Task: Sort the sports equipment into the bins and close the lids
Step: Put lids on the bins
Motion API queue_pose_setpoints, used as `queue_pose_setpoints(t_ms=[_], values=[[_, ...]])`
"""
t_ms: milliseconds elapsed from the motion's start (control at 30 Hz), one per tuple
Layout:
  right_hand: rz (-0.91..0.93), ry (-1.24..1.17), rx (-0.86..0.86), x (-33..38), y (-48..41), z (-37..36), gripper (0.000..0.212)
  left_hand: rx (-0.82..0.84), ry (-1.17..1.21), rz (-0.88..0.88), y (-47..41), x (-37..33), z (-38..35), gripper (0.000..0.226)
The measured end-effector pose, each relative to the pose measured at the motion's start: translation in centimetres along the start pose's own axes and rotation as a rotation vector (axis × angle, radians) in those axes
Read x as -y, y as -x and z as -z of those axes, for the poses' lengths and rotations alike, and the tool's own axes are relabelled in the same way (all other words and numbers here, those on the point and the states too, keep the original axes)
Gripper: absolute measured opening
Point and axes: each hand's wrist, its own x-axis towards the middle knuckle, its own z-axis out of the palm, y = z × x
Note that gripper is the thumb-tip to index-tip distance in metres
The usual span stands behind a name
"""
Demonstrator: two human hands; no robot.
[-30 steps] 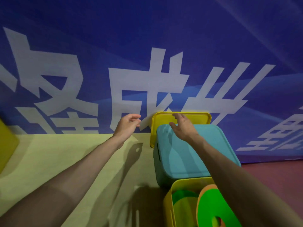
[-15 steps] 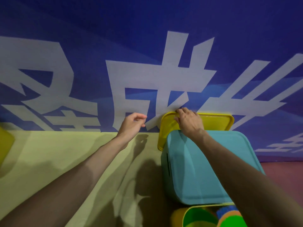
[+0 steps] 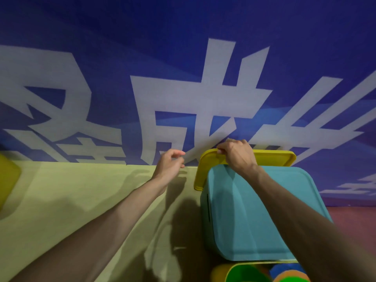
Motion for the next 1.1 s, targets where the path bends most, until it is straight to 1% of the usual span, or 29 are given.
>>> queue_pose_setpoints(t_ms=[67,133,167,233,300,333,400,467,500,533,567,633,667,733,800,900,1000,1033,1100], values=[[0.042,-0.001,-0.038,0.7,-0.1,0.8,0.027,-0.006,0.024,0.042,0.2,-0.5,0.6,0.019],[0.104,-0.056,-0.084,2.0,-0.3,2.0,0.023,0.001,0.107,0.129,0.8,-1.0,1.6,0.040],[0.146,-0.089,-0.111,2.8,-0.4,2.8,0.021,0.018,0.185,0.188,1.2,-1.3,2.1,0.052],[0.222,-0.143,-0.176,4.8,-0.4,4.3,0.020,0.088,0.362,0.299,2.4,-2.0,3.5,0.067],[0.281,-0.142,-0.204,7.0,0.1,5.6,0.023,0.164,0.528,0.375,3.8,-2.5,5.1,0.074],[0.311,-0.136,-0.223,8.0,0.5,6.1,0.023,0.173,0.619,0.395,4.6,-2.8,6.0,0.076],[0.363,-0.129,-0.295,9.7,1.5,6.9,0.019,0.121,0.803,0.424,6.3,-2.9,7.8,0.078],[0.406,-0.126,-0.385,11.4,2.7,7.6,0.013,0.042,0.922,0.426,8.0,-2.6,9.2,0.075],[0.432,-0.123,-0.419,12.3,3.3,7.8,0.011,0.004,0.957,0.429,8.9,-2.3,9.8,0.069],[0.460,-0.127,-0.437,13.3,3.8,7.8,0.009,-0.018,0.997,0.436,10.0,-2.0,10.3,0.059],[0.488,-0.132,-0.447,14.4,4.4,7.9,0.008,-0.020,1.048,0.443,11.1,-1.5,10.7,0.043],[0.540,-0.122,-0.455,16.6,5.2,7.8,0.011,0.008,1.187,0.449,13.0,-0.7,11.4,0.018],[0.562,-0.113,-0.453,17.5,5.6,7.6,0.013,0.008,1.256,0.439,13.8,-0.2,11.8,0.012],[0.600,-0.095,-0.434,19.3,6.7,7.4,0.012,-0.052,1.329,0.386,14.6,0.9,12.8,0.004],[0.630,-0.098,-0.400,21.0,7.8,7.2,0.012,-0.143,1.338,0.333,14.8,2.1,13.8,0.012],[0.653,-0.148,-0.295,22.6,9.1,6.6,0.018,-0.258,1.282,0.300,15.2,3.7,14.9,0.019],[0.635,-0.234,-0.218,23.0,10.3,6.1,0.031,-0.299,1.241,0.271,16.0,4.8,15.6,0.021],[0.609,-0.283,-0.216,22.9,10.8,6.1,0.032,-0.302,1.213,0.254,16.5,5.2,15.8,0.022],[0.567,-0.353,-0.251,22.6,11.8,6.1,0.029,-0.289,1.147,0.195,17.8,5.9,16.2,0.030]])
